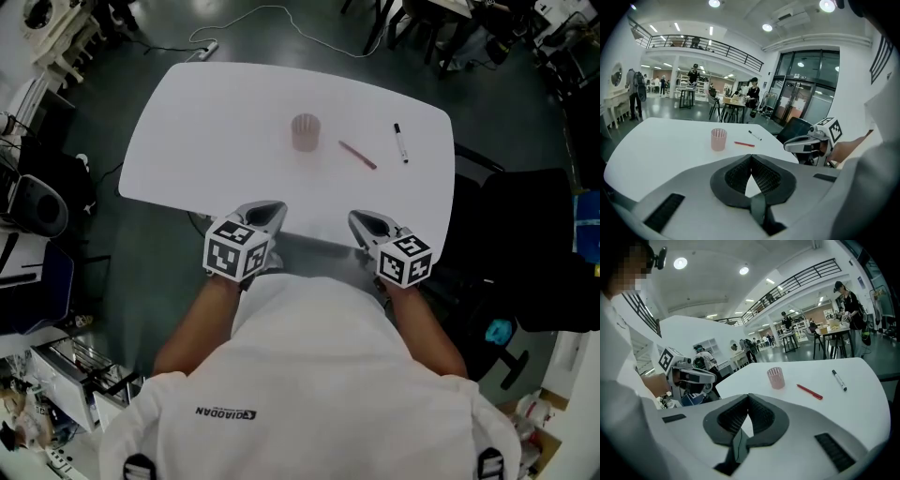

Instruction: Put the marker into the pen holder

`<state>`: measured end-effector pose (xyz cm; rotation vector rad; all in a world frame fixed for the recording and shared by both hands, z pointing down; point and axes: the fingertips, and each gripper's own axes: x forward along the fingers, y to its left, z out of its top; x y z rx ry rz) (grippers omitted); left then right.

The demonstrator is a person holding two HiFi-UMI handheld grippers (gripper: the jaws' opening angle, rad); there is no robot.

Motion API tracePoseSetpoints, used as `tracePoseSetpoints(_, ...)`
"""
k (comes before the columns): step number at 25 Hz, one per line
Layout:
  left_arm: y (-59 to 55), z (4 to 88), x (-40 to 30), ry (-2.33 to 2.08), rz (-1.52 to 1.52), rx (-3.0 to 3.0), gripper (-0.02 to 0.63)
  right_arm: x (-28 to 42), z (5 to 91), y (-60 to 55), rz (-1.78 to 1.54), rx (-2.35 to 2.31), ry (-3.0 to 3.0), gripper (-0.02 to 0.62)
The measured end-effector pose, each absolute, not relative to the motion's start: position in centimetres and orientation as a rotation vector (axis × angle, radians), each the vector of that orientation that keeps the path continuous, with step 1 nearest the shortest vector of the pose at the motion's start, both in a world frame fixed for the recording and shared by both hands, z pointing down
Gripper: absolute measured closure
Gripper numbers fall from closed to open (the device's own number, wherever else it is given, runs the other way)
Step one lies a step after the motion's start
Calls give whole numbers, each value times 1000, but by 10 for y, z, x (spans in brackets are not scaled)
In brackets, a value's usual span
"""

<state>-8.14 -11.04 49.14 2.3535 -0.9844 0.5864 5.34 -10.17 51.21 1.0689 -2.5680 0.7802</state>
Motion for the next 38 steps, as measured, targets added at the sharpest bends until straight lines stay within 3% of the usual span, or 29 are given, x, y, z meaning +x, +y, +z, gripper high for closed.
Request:
tracePoseSetpoints(18, -184, 528, -153, -699, 692, 2426, 578, -13, 530, -163, 720, 1254, -2332, 577)
tracePoseSetpoints(26, -199, 551, -135, -658, 711, 2402, 578, -3, 566, -174, 778, 1188, -2278, 577)
tracePoseSetpoints(38, -220, 597, -135, -762, 784, 2218, 578, 26, 622, -253, 461, 977, -2122, 577)
